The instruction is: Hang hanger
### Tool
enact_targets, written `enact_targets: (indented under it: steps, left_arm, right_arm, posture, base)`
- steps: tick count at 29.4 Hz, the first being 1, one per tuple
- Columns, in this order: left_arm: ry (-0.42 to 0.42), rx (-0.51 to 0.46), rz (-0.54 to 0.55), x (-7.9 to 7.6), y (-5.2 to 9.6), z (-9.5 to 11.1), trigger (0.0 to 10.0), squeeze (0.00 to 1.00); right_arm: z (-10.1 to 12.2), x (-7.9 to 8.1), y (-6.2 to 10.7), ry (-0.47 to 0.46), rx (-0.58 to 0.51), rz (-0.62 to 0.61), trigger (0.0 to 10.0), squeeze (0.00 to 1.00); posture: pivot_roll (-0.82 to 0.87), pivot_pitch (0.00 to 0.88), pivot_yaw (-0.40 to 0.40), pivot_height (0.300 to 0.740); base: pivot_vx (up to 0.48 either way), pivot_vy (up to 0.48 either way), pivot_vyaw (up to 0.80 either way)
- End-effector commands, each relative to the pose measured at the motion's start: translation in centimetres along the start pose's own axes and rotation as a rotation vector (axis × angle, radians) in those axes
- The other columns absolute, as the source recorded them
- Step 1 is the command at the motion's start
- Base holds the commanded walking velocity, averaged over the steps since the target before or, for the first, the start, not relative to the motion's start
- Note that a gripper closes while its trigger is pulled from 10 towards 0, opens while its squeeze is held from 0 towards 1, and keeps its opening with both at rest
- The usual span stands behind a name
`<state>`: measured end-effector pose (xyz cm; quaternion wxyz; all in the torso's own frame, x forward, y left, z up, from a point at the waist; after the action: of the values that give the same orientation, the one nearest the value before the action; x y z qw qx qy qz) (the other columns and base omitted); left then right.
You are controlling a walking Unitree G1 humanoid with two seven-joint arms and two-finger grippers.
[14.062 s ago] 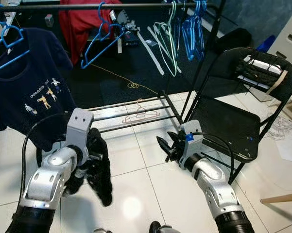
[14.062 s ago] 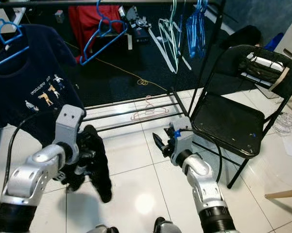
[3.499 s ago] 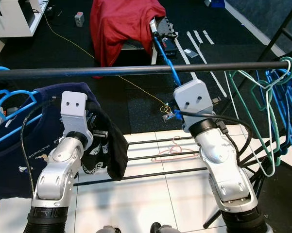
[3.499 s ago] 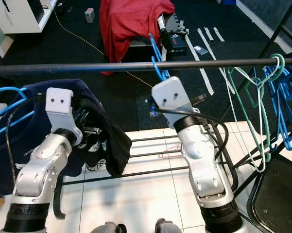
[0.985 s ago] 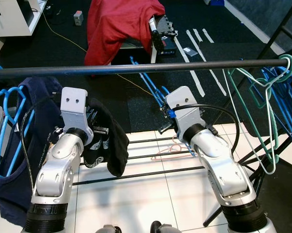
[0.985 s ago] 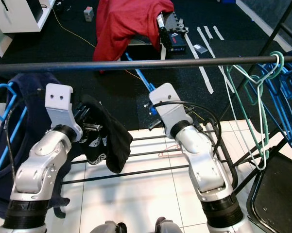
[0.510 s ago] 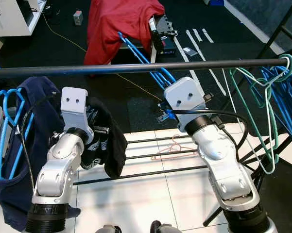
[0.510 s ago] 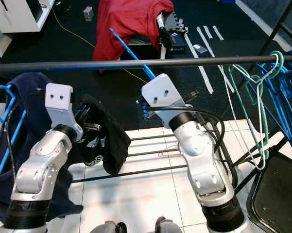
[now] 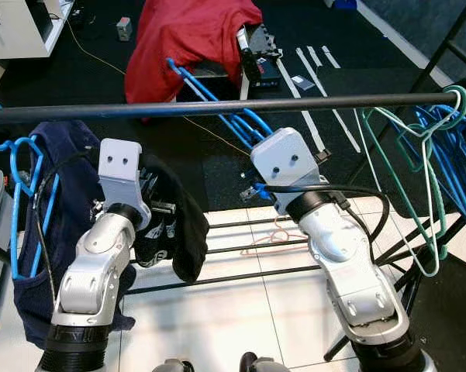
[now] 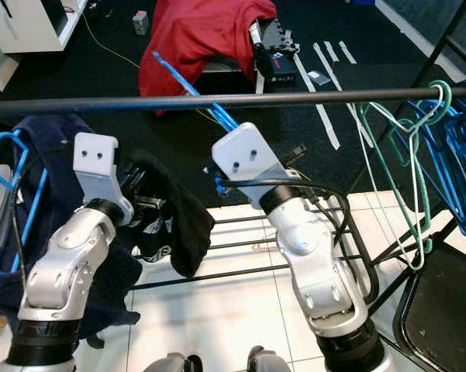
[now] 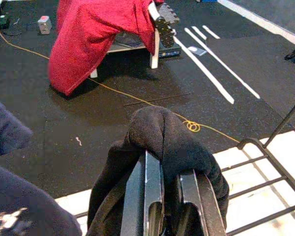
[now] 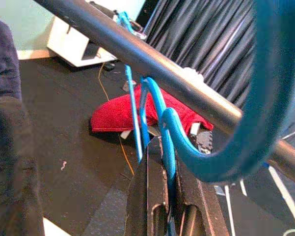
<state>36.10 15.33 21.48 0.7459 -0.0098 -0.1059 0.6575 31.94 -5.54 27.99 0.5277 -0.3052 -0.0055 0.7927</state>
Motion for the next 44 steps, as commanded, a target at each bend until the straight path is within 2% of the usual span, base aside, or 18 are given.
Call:
enact_targets:
  steps: [1, 17, 24, 25, 26, 27, 28, 29, 32, 33, 35, 36, 39, 41, 43, 44]
  left_arm:
    - [-0.033, -0.039, -0.010, 0.0, 0.2, 0.9, 10.0, 0.00]
    - [-0.076, -0.022, -0.033, -0.2, 0.1, 0.7, 10.0, 0.00]
    - [-0.079, -0.021, -0.034, -0.2, 0.2, 0.7, 10.0, 0.00]
    - [-0.087, -0.018, -0.040, -0.2, 0.2, 0.7, 10.0, 0.00]
    - [-0.087, -0.018, -0.040, -0.2, 0.2, 0.7, 10.0, 0.00]
    - [-0.093, -0.016, -0.046, -0.3, 0.3, 0.6, 10.0, 0.00]
    - [-0.093, -0.016, -0.046, -0.3, 0.3, 0.6, 10.0, 0.00]
    - [-0.098, -0.012, -0.050, -0.3, 0.4, 0.6, 10.0, 0.00]
    - [-0.100, -0.008, -0.053, -0.3, 0.5, 0.4, 10.0, 0.00]
    - [-0.100, -0.008, -0.053, -0.3, 0.5, 0.4, 10.0, 0.00]
    - [-0.100, -0.006, -0.056, -0.4, 0.6, 0.3, 10.0, 0.00]
    - [-0.100, -0.006, -0.056, -0.4, 0.6, 0.3, 10.0, 0.00]
    - [-0.109, 0.018, -0.067, -0.5, 0.8, -0.3, 10.0, 0.00]
    - [-0.114, 0.029, -0.068, -0.5, 0.9, -0.6, 10.0, 0.00]
    - [-0.139, 0.162, -0.047, 0.3, 1.3, -3.5, 10.0, 0.00]
    - [-0.139, 0.162, -0.047, 0.3, 1.3, -3.5, 10.0, 0.00]
  right_arm:
    - [2.0, 0.1, 0.4, 0.008, -0.083, 0.000, 0.0, 0.00]
    - [5.4, -1.0, 0.9, 0.018, -0.243, -0.080, 0.0, 0.00]
    - [5.6, -1.0, 0.9, 0.018, -0.251, -0.082, 0.0, 0.00]
    - [4.2, -0.4, 0.8, -0.016, -0.177, -0.042, 0.5, 0.00]
    - [4.2, -0.4, 0.8, -0.016, -0.177, -0.042, 0.5, 0.00]
    - [2.5, 0.2, 0.9, -0.049, -0.096, -0.004, 1.6, 0.00]
    - [2.5, 0.2, 0.9, -0.049, -0.096, -0.004, 1.6, 0.00]
    - [0.9, 0.3, 1.3, -0.068, -0.026, 0.013, 0.0, 0.00]
    - [-1.6, -0.1, 2.2, -0.108, 0.086, 0.013, 0.0, 0.00]
    - [-1.6, -0.1, 2.2, -0.108, 0.086, 0.013, 0.0, 0.00]
    - [-4.2, 0.5, 3.0, -0.191, 0.216, 0.052, 0.0, 0.00]
    - [-4.2, 0.5, 3.0, -0.191, 0.216, 0.052, 0.0, 0.00]
    - [-7.9, 0.9, 4.1, -0.310, 0.382, 0.057, 0.0, 0.00]
    - [-8.8, 0.8, 4.3, -0.334, 0.415, 0.049, 0.0, 0.00]
    - [-12.8, 0.3, 5.1, -0.473, 0.535, -0.025, 0.0, 0.00]
    - [-12.8, 0.3, 5.1, -0.473, 0.535, -0.025, 0.0, 0.00]
  posture:
    - [-0.05, 0.225, -0.036, 0.740]
    - [-0.04, 0.239, -0.031, 0.740]
    - [-0.04, 0.239, -0.031, 0.740]
    - [-0.04, 0.242, -0.027, 0.740]
    - [-0.04, 0.242, -0.027, 0.740]
    - [-0.04, 0.242, -0.028, 0.740]
    - [-0.04, 0.242, -0.028, 0.740]
    - [-0.04, 0.242, -0.028, 0.740]
    - [-0.05, 0.243, -0.029, 0.740]
    - [-0.05, 0.243, -0.029, 0.740]
    - [-0.05, 0.244, -0.030, 0.740]
    - [-0.05, 0.244, -0.030, 0.740]
    - [-0.05, 0.244, -0.030, 0.740]
    - [-0.05, 0.244, -0.030, 0.740]
    - [-0.05, 0.240, -0.034, 0.740]
    - [-0.05, 0.240, -0.034, 0.740]
  base:
    - [0.000, 0.000, 0.00]
    - [0.000, 0.000, 0.00]
    - [0.000, 0.000, 0.00]
    - [0.000, 0.000, 0.00]
    - [0.000, 0.000, 0.00]
    - [0.000, 0.000, 0.00]
    - [0.000, 0.000, 0.00]
    - [0.000, 0.000, 0.00]
    - [0.000, 0.000, 0.00]
    - [0.000, 0.000, 0.00]
    - [0.000, 0.000, 0.00]
    - [0.000, 0.000, 0.00]
    - [0.000, 0.000, 0.00]
    - [0.000, 0.000, 0.00]
    - [0.000, 0.000, 0.00]
    - [0.000, 0.000, 0.00]
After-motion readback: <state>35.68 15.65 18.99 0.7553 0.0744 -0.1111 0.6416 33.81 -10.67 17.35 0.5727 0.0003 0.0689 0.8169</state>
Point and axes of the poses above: a point about 5 cm out from each wrist's last joint towards the gripper, its own y axis pointing back from the gripper into the wrist, its own z axis along the axis of the wrist's last joint, x = y × z, the point moved 5 cm from there along -y, pointing out of the wrist towards the gripper, and after that the axes turned 6 degrees about -y, right-handed, at the moved point
